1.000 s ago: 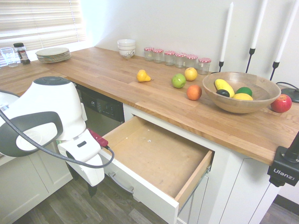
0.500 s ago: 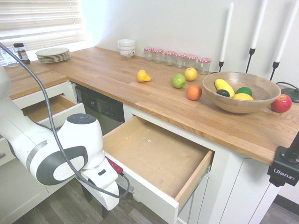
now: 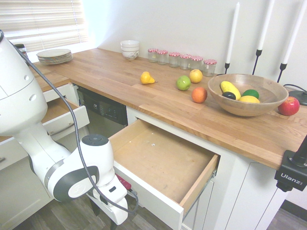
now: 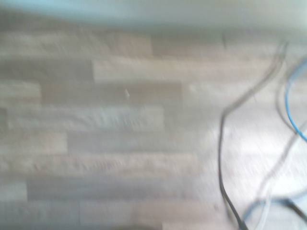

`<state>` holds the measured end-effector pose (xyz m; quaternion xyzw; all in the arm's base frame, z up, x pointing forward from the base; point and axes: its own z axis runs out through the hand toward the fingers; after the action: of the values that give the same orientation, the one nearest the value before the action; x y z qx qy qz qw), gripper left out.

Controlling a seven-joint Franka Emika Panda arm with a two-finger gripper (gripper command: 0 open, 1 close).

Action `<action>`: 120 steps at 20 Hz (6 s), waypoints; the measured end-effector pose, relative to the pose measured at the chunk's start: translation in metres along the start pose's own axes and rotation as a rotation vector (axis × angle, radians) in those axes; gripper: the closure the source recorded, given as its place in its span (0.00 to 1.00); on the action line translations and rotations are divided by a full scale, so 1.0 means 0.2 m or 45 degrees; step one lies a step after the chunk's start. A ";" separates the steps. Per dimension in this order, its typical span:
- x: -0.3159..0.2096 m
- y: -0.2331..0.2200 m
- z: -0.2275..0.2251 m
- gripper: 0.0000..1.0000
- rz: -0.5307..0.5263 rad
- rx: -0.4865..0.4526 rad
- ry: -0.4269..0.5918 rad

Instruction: Close the drawer

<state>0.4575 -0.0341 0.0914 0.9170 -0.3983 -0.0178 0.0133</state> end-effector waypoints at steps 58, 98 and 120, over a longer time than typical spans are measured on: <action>0.23 -0.29 -0.21 1.00 0.000 0.377 0.191; 0.79 -1.01 -0.38 1.00 0.067 0.485 0.315; 0.84 -1.11 -0.51 1.00 0.087 0.544 0.358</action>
<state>0.7378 -0.0037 0.1814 0.8784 -0.4181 0.1949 -0.1249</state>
